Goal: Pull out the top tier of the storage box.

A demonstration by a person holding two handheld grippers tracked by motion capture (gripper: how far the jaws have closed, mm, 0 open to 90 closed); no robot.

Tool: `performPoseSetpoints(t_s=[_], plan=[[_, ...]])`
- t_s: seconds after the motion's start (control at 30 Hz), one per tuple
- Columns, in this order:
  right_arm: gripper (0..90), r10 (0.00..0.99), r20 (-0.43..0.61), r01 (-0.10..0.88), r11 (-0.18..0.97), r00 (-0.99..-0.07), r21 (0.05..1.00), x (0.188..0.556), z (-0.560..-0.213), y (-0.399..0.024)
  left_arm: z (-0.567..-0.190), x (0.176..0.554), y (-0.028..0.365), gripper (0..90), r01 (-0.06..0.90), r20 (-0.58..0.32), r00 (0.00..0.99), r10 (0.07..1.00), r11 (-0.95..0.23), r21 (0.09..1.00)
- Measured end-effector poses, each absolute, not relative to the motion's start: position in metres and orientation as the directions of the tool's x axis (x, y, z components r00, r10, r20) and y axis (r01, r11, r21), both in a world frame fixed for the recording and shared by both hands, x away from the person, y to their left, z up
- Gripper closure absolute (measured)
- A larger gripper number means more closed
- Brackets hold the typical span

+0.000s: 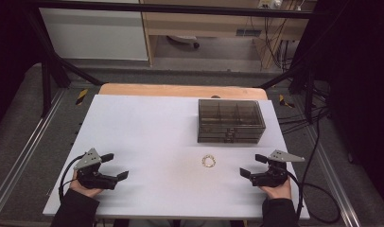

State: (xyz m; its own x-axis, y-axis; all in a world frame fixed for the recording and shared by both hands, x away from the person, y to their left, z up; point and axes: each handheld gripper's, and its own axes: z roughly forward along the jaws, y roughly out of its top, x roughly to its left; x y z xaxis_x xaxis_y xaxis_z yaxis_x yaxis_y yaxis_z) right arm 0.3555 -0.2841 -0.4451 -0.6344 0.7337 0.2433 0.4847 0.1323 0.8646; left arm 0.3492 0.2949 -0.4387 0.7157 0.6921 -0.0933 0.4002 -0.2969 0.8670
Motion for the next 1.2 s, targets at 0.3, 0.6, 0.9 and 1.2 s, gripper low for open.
performPoseSetpoints(t_s=[0.3, 0.6, 0.9, 1.2], plan=[[0.5, 0.739, 0.239, 0.48, 0.128, -0.63, 0.868, 0.355, -0.444, -0.2843, -0.4384, 0.3498, 0.2951, 3.8, 0.403, -0.093, 0.711, 0.697, -0.295, 0.866], [0.6, 0.741, 0.221, 0.468, 0.139, -0.634, 0.873, 0.3547, -0.441, -0.2834, -0.438, 0.3501, 0.2958, 3.8, 0.407, -0.097, 0.706, 0.702, -0.29, 0.866], [0.5, 0.745, 0.195, 0.456, 0.162, -0.638, 0.875, 0.3554, -0.4387, -0.2803, -0.4386, 0.3502, 0.2965, 3.8, 0.408, -0.096, 0.704, 0.704, -0.291, 0.865], [0.5, 0.746, 0.167, 0.437, 0.181, -0.644, 0.881, 0.3549, -0.435, -0.276, -0.4389, 0.3502, 0.2964, 3.8, 0.409, -0.097, 0.704, 0.703, -0.291, 0.865]])
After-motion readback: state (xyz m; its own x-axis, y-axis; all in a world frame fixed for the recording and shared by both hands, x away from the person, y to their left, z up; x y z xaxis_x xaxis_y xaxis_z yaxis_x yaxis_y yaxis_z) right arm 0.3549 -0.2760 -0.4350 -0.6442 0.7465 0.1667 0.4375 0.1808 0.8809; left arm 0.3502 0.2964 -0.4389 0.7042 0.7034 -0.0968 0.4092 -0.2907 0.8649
